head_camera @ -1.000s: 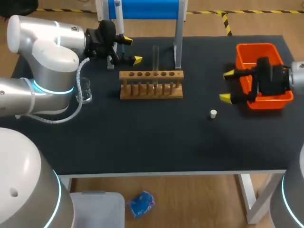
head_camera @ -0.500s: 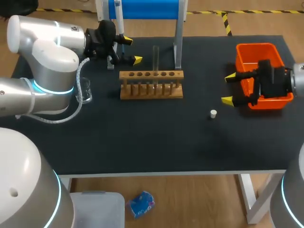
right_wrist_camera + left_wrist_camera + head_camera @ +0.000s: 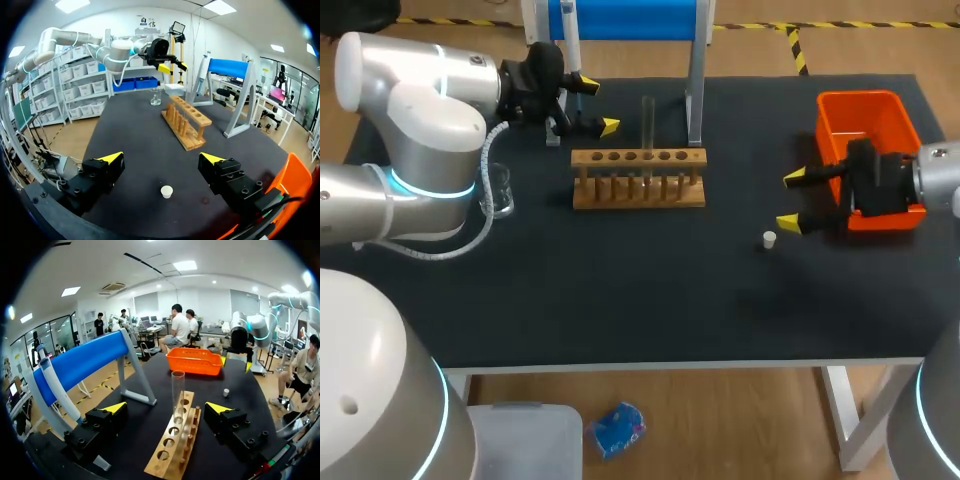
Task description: Invert the test tube, pick up the pipette, mount the tip to pipette, aspirate from beaker and dispense into the tube, eject the tip, return the pipette, and cap with the stopper.
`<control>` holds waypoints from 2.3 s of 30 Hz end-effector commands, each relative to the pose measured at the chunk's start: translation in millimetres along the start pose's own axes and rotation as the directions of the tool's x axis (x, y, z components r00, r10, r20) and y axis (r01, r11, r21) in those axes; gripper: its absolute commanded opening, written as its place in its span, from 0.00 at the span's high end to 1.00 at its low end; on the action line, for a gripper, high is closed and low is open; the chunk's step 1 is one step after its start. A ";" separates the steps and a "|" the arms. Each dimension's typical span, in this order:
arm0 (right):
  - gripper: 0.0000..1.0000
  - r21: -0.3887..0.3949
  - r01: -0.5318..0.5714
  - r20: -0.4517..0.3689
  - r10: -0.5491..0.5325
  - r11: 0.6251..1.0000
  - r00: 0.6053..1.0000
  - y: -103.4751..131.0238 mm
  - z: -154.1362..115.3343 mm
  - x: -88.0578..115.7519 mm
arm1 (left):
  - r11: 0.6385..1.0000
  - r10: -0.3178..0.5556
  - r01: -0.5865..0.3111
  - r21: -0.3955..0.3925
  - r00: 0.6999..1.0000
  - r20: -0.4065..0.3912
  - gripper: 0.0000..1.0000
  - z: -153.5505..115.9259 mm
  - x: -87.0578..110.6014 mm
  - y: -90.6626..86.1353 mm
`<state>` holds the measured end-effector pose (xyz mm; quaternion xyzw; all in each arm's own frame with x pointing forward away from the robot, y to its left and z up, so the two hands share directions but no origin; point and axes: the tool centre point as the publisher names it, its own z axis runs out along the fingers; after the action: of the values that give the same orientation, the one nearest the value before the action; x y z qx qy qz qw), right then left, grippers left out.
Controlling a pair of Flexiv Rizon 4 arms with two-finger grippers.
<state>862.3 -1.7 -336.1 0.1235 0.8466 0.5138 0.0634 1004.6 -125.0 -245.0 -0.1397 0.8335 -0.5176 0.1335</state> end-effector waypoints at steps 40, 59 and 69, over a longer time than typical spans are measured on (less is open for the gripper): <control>0.12 0.071 -0.042 0.080 0.036 0.997 0.996 -74.8 43.9 -1.4 | 1.000 0.001 -0.001 0.002 1.000 0.001 0.00 0.1 0.3 0.8; 0.58 0.103 -0.029 0.088 0.020 0.994 0.996 -79.6 55.0 -7.2 | 1.000 0.001 -0.001 0.002 1.000 0.001 0.00 0.1 0.3 0.8; 0.65 0.102 -0.036 0.102 0.026 0.994 0.994 -81.4 51.7 -9.9 | 1.000 0.001 -0.001 0.002 1.000 0.001 0.00 0.1 0.3 0.8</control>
<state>873.2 4.1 -432.3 0.1646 0.8667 0.4625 0.0888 1004.6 -125.0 -245.0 -0.1398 0.8335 -0.5176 0.1335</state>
